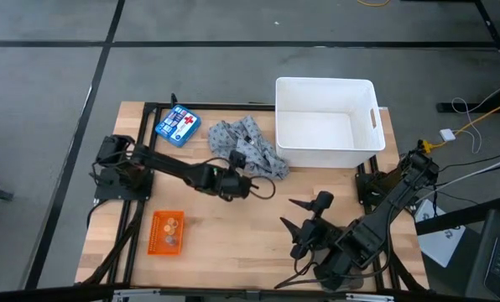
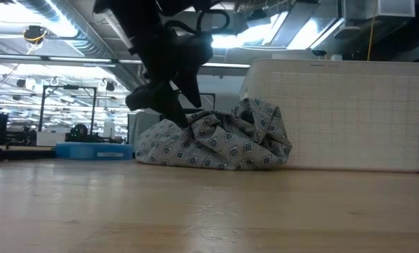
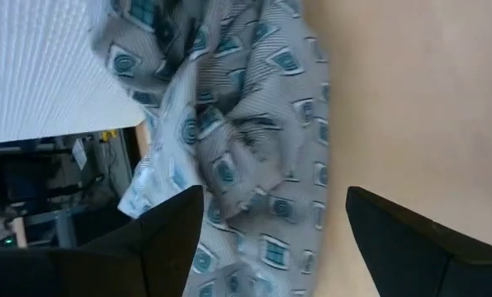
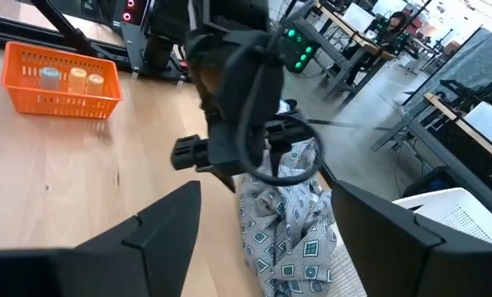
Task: Pick & place medical supplies in basket/bin
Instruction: Put the patient gown into the white bin, then return to Home Position
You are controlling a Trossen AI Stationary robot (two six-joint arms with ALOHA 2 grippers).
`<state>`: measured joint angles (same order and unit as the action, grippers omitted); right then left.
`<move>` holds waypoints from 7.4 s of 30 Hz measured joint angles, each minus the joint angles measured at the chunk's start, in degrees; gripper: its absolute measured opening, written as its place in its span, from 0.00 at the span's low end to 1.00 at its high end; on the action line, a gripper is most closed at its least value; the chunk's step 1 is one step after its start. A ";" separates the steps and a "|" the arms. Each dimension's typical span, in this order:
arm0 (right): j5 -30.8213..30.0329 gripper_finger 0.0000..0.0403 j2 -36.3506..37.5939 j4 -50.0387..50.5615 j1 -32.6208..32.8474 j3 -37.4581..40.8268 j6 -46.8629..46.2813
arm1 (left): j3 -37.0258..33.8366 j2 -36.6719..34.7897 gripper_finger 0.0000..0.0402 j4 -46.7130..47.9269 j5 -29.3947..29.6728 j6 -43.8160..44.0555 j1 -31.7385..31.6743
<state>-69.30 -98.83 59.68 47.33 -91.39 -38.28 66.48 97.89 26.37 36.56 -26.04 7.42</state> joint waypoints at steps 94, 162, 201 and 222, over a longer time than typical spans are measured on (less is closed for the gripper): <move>7.39 0.88 -0.90 -0.95 -1.12 0.00 0.00 | 0.22 22.00 0.08 -4.50 -6.77 11.75 -16.15; 10.38 0.88 -0.85 -1.40 -1.14 0.00 0.37 | 20.55 -10.51 0.08 -52.24 4.25 -25.21 -7.74; 14.88 0.88 -0.87 -2.86 -1.14 0.00 -1.75 | 66.60 30.93 0.65 -18.27 -26.53 8.54 -26.83; 13.60 0.88 -0.87 -3.82 -1.14 0.00 0.23 | 66.58 11.24 0.76 -5.69 -8.22 0.91 -16.30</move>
<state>-55.69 -99.70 55.86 46.19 -91.39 -38.05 133.05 109.13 20.68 28.34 -25.13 -8.87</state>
